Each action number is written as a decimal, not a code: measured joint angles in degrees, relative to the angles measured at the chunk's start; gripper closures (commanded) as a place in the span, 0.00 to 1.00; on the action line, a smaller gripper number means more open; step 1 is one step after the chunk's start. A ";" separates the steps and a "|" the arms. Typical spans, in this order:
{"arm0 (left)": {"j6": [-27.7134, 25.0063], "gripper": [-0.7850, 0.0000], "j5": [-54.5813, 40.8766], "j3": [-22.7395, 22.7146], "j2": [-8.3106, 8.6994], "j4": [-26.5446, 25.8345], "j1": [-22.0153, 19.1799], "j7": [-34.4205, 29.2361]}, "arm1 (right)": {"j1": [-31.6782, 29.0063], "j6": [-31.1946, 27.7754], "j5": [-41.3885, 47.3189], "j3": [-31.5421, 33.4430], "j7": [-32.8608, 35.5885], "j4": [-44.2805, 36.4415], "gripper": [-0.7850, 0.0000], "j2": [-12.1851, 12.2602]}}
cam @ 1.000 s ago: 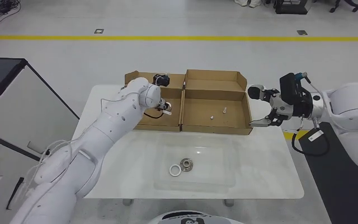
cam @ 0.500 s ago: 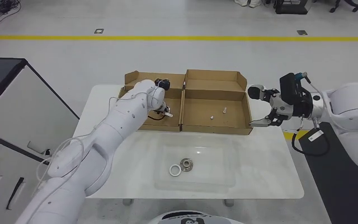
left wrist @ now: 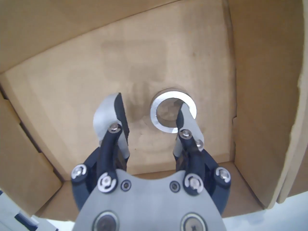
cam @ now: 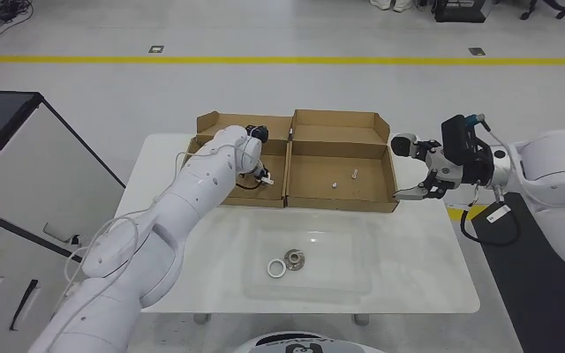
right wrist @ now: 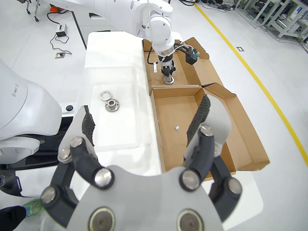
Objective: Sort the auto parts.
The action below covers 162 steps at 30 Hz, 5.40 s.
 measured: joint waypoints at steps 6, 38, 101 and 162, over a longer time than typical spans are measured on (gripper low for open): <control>0.41 0.00 1.57 -2.65 1.71 -4.27 0.30 -0.38 | 0.00 0.00 0.00 0.00 0.00 0.00 0.00 0.00; -5.48 0.00 21.12 -24.53 15.89 -67.79 28.57 -19.98 | 0.00 0.00 0.00 0.00 0.00 0.00 0.00 0.00; 1.41 0.00 -13.71 19.82 16.82 -68.11 -6.79 -28.50 | 0.00 0.00 0.00 0.00 0.00 0.00 0.00 0.00; -9.20 0.39 -3.17 19.68 11.47 -58.70 5.43 -28.50 | 0.00 0.00 0.00 0.00 0.00 0.00 0.00 0.00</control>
